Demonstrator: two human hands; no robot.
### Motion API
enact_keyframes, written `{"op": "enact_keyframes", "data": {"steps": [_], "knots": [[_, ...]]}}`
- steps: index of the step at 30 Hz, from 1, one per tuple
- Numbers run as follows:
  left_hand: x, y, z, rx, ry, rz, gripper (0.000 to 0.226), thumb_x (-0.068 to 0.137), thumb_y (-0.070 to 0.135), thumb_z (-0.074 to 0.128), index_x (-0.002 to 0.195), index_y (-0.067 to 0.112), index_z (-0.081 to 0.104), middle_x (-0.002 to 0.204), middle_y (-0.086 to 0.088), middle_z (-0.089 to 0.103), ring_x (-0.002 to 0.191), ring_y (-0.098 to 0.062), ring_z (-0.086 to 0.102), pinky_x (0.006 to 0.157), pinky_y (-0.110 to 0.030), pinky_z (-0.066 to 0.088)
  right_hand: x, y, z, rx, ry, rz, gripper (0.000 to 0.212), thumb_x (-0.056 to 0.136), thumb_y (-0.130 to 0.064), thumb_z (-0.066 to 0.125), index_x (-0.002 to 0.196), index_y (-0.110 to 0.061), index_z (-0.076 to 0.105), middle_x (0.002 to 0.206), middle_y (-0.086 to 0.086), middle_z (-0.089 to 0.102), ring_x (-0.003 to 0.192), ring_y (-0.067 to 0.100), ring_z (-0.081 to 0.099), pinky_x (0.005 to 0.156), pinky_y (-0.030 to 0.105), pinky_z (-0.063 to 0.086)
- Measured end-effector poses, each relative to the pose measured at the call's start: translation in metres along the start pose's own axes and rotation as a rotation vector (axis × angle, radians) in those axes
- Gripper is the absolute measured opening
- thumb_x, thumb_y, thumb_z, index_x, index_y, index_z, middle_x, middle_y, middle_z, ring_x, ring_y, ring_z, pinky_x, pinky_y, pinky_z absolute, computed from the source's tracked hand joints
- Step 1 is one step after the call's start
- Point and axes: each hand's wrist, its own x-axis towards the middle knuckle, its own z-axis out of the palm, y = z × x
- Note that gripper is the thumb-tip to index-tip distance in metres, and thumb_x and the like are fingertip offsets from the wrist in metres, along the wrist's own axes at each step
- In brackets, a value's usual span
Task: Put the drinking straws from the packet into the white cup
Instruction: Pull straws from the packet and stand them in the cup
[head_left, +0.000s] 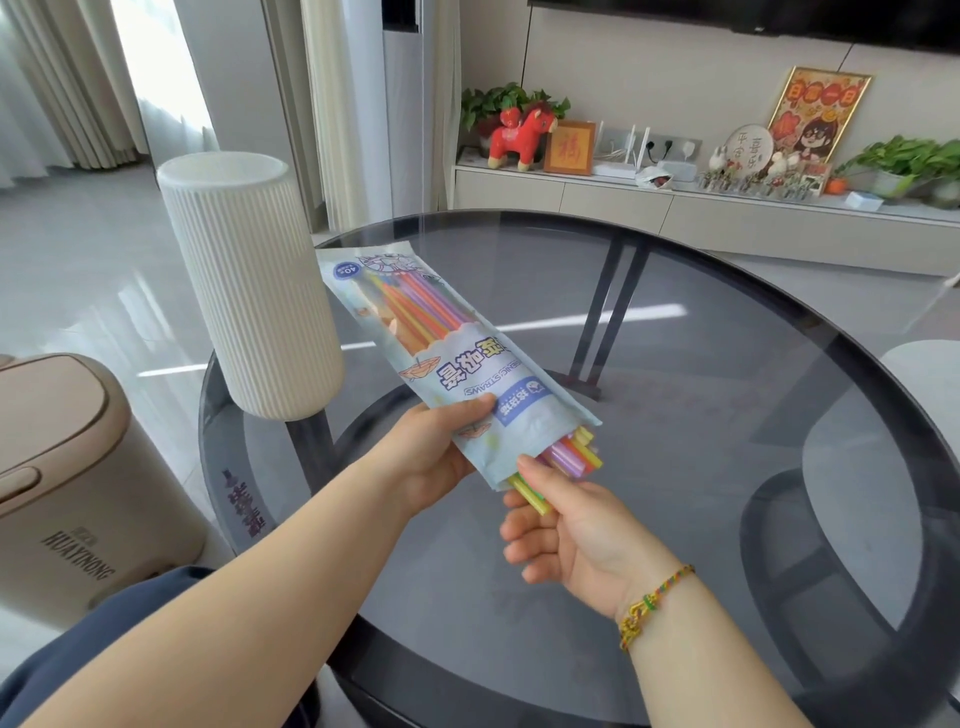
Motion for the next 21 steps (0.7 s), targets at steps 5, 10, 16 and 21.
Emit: {"op": "enact_keyframes", "data": {"steps": [5, 10, 16, 21], "knots": [[0.003, -0.005, 0.004, 0.001, 0.023, -0.062, 0.013, 0.085, 0.013, 0.052, 0.094, 0.010, 0.062, 0.078, -0.003, 0.075, 0.069, -0.017, 0.071, 0.057, -0.028, 0.059, -0.002, 0.000, -0.002, -0.064, -0.028, -0.035, 0.035, 0.092, -0.032, 0.041, 0.066, -0.010, 0.048, 0.033, -0.002, 0.055, 0.026, 0.008, 0.050, 0.026, 0.012, 0.035], [0.003, -0.004, 0.002, 0.005, 0.100, -0.036, 0.011, 0.085, 0.007, 0.053, 0.093, 0.009, 0.061, 0.075, -0.002, 0.075, 0.066, -0.016, 0.071, 0.054, -0.028, 0.058, -0.009, 0.000, 0.000, -0.098, -0.053, -0.014, 0.036, 0.094, -0.031, 0.038, 0.067, -0.010, 0.046, 0.034, -0.002, 0.054, 0.025, 0.009, 0.049, 0.026, 0.011, 0.034], [0.004, 0.003, 0.002, 0.008, 0.108, -0.015, 0.011, 0.085, 0.005, 0.051, 0.090, 0.009, 0.060, 0.071, -0.001, 0.074, 0.061, -0.014, 0.070, 0.051, -0.026, 0.057, -0.033, 0.005, -0.009, -0.035, -0.126, 0.007, 0.032, 0.081, -0.035, 0.050, 0.084, -0.004, 0.055, 0.053, 0.006, 0.068, 0.040, 0.015, 0.061, 0.036, 0.021, 0.049], [-0.004, 0.002, 0.006, 0.056, -0.037, -0.070, 0.014, 0.084, 0.008, 0.051, 0.094, 0.008, 0.061, 0.073, -0.001, 0.075, 0.065, -0.016, 0.071, 0.055, -0.028, 0.058, -0.038, -0.003, -0.015, 0.169, -0.286, 0.057, 0.056, 0.068, -0.053, 0.044, 0.094, -0.009, 0.067, 0.082, 0.012, 0.074, 0.061, 0.019, 0.069, 0.047, 0.030, 0.057]]}}
